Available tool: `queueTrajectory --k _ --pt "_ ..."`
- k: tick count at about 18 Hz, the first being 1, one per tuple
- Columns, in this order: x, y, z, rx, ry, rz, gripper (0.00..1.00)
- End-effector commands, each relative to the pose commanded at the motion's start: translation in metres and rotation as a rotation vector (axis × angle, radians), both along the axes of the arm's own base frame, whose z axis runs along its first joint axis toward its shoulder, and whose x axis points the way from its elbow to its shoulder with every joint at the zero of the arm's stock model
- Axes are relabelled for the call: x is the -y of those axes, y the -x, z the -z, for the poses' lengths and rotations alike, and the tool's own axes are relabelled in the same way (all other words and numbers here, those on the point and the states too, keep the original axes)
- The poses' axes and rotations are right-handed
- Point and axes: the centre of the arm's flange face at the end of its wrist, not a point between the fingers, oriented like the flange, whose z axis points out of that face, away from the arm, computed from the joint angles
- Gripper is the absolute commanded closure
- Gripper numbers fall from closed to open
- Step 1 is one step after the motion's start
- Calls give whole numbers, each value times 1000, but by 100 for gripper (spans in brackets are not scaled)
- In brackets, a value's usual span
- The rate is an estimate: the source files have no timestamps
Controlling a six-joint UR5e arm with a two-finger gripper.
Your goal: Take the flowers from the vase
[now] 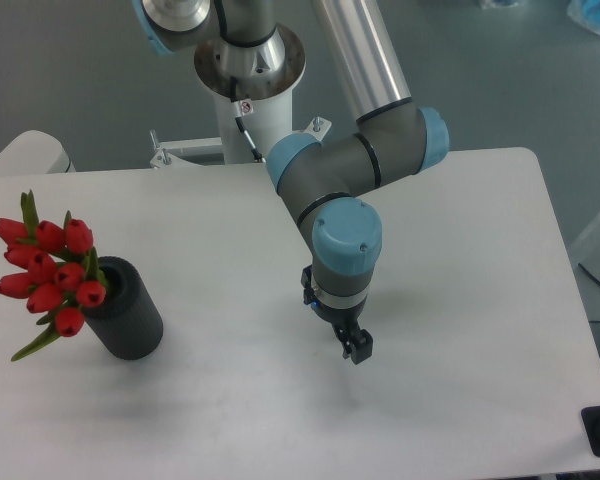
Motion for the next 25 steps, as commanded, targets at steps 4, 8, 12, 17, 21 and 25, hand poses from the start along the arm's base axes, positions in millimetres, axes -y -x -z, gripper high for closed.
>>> queueTrajectory --k 4,8,12,17,21,25 --pt "0 0 0 0 0 0 0" --pt "0 0 0 0 0 2 0" --pt "0 0 0 1 -1 3 0" --pt "-5 -5 -4 5 -6 11 0" --pt "-12 -17 -5 21 -14 22 0" --pt "-16 -24 -17 65 -84 -6 0"
